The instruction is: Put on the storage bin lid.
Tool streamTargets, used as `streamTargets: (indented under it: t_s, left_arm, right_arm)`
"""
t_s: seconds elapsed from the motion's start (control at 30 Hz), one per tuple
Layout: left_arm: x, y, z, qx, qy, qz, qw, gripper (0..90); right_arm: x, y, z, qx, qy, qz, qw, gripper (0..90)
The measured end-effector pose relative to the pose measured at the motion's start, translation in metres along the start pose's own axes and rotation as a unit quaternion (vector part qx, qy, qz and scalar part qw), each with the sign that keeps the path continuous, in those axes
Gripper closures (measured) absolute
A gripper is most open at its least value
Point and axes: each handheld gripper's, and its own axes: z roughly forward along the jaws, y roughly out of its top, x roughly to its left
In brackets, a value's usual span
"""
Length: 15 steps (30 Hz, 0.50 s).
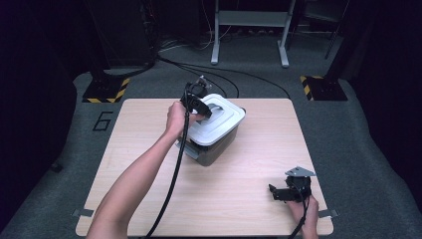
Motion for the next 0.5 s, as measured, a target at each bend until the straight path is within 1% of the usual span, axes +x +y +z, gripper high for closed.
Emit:
streamTargets:
  t_s: [0.07,0.1,0.3,0.37,0.43,0.5]
  left_arm:
    - [0.0009,-0.0008,0.0031,0.001,-0.001,-0.002,1.0,66.5]
    - [0.0004,-0.0016,0.0047,-0.001,-0.003,-0.011,0.9999,66.4]
    - [0.0037,-0.0047,0.0054,-0.002,-0.007,-0.016,0.9999,65.5]
    - [0.005,-0.0053,0.0029,-0.003,-0.012,-0.011,0.9999,61.1]
    - [0.0043,-0.0059,0.0008,-0.01,-0.011,-0.016,0.9998,54.7]
    - [0.004,-0.0068,-0.0021,-0.015,-0.009,-0.013,0.9998,45.5]
  right_arm:
    - [0.0,0.0,0.0,0.0,0.0,0.0,1.0,0.5]
    - [0.0,0.0,0.0,0.0,0.0,0.0,1.0,0.5]
    - [0.0,0.0,0.0,0.0,0.0,0.0,1.0,0.5]
    - [0.0,0.0,0.0,0.0,0.0,-0.001,1.0,0.5]
    - [0.0,0.0,0.0,0.0,0.0,0.0,1.0,0.5]
    - [0.0,0.0,0.0,0.0,0.0,0.0,1.0,0.5]
